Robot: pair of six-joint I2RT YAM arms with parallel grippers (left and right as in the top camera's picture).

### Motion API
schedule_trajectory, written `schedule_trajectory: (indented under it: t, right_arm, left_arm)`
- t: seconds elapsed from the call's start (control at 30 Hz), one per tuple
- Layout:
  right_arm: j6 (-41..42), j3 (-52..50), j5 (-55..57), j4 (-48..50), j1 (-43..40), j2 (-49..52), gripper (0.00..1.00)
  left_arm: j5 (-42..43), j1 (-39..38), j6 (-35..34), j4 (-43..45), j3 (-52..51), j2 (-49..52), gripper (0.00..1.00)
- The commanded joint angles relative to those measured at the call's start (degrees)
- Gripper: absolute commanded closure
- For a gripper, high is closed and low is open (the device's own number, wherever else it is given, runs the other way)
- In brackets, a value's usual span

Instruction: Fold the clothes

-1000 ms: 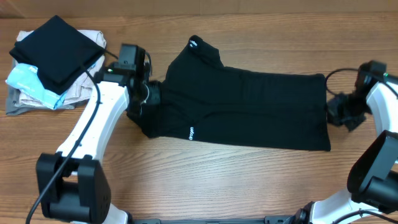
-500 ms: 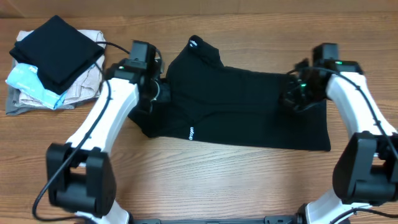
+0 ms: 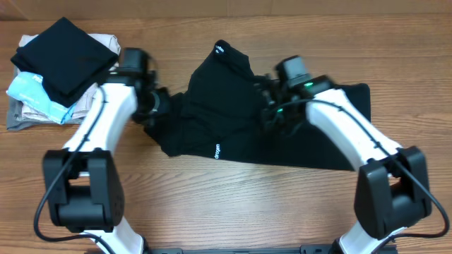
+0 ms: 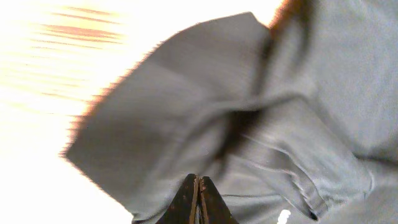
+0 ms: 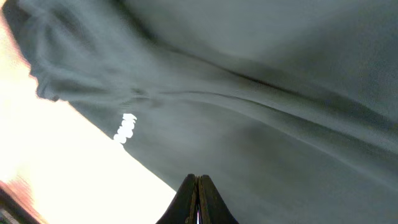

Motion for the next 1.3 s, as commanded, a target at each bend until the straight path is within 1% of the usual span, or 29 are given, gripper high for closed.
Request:
schedule_trajectory:
  t: [0.0,0.1,0.13,0.27,0.3,0.47,0.73,0.97,1.0,1.13,1.27]
  right_arm:
    - [-1.70,-0.22,7.69,2.73,4.87,0.70,0.96]
    - [-1.90,-0.22,16.39,4.96,8.70,1.77,0.96]
    - [-3.39,-0.22,18.14,5.57,10.03,2.29,0.96]
    - [-12.22,-0.22,18.62,5.95,14.84,5.88,0.96]
    - [-13.05,-0.22,19.02,5.95,15.93,6.84,0.96]
    - [-12.61,-0.22,19.80,6.34,17.57,8.11,0.96]
    - [-12.13,-0.22,19.87,12.68,17.11,8.68,0.96]
    - [-10.84,-0.22,20.24,13.16,17.11,10.56,0.96]
    - [-10.86,-0.22,20.26,13.38,17.14,10.56,0.95]
    - [-10.84,-0.22,20.24,14.01,17.11,10.54,0.84]
    - [-10.12,-0.22,20.24,14.40,17.11,10.56,0.82]
  left_arm:
    - [3.74,3.08,-1.38,-0.42,1.25,-0.68,0.94]
    - [3.67,4.13,-1.36,-1.14,1.25,-0.68,0.91]
    - [3.63,4.17,-1.31,-1.38,1.25,-0.68,0.91]
    - [3.63,4.17,-0.94,-1.40,1.25,-0.68,0.90]
    - [3.63,4.17,-0.94,-1.29,1.25,-0.68,0.90]
    - [3.63,4.15,-0.68,-1.92,1.25,-0.68,0.89]
    - [3.61,4.15,-0.44,-1.66,1.25,-0.68,0.87]
    - [3.58,4.15,0.00,-1.68,1.25,-0.68,0.85]
    - [3.48,4.15,0.00,-1.68,1.25,-0.68,0.85]
    - [3.21,4.15,0.00,-1.68,1.25,-0.68,0.85]
    - [3.21,4.15,0.00,-1.66,1.25,-0.68,0.84]
